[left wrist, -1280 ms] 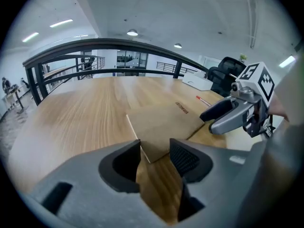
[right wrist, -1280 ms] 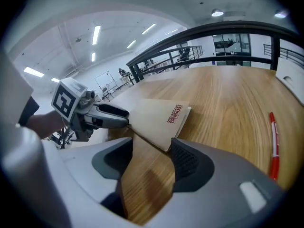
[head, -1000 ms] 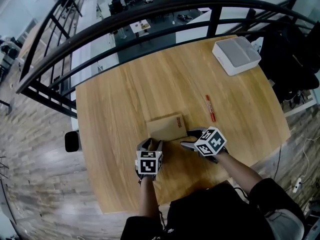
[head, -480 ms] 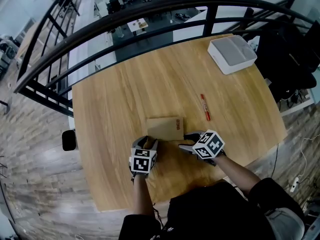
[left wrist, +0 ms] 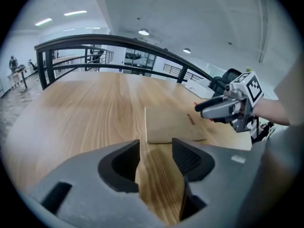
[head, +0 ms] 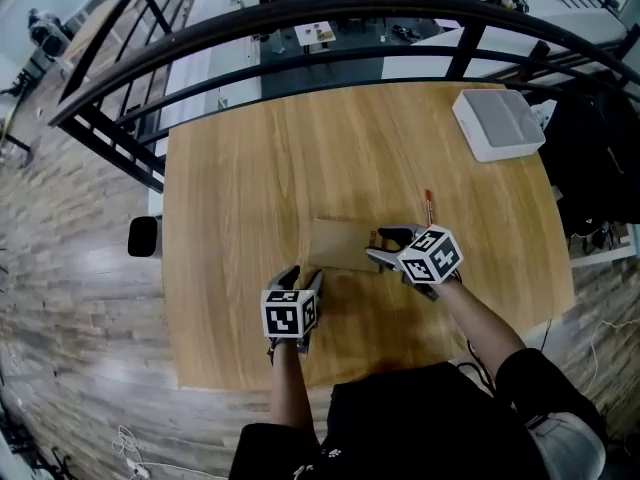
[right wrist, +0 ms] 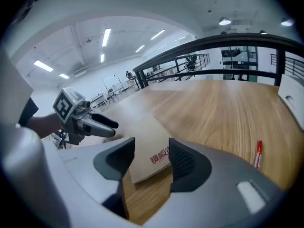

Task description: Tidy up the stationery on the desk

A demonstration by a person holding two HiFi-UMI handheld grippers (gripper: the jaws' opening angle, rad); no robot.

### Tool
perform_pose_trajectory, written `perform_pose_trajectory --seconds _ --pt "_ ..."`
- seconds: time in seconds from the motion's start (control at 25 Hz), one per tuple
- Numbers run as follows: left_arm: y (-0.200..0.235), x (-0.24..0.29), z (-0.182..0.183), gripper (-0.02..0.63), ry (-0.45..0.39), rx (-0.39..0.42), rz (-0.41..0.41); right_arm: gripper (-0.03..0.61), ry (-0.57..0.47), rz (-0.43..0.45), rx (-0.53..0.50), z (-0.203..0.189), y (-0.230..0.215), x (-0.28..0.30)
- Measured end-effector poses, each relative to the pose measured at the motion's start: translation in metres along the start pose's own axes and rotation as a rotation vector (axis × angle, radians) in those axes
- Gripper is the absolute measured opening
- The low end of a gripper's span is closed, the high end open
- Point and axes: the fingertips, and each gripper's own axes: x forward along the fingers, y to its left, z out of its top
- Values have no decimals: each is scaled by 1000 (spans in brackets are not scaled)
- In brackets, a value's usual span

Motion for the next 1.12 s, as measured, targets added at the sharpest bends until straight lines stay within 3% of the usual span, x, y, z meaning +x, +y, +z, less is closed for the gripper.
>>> perform_pose_trajectory --seconds 0.2,0.44,0.68,1.12 --pt "-15 -1 -11 227 0 -150 -12 233 53 60 -89 20 -6 20" --pt "-22 7 -9 239 -25 -228 -12 241 153 91 -162 15 -13 42" --pt "-24 19 -5 241 -19 -248 -26 239 214 109 -165 2 -21 53" --pt "-24 23 -4 225 2 -244 -42 189 214 86 -128 -6 -18 45"
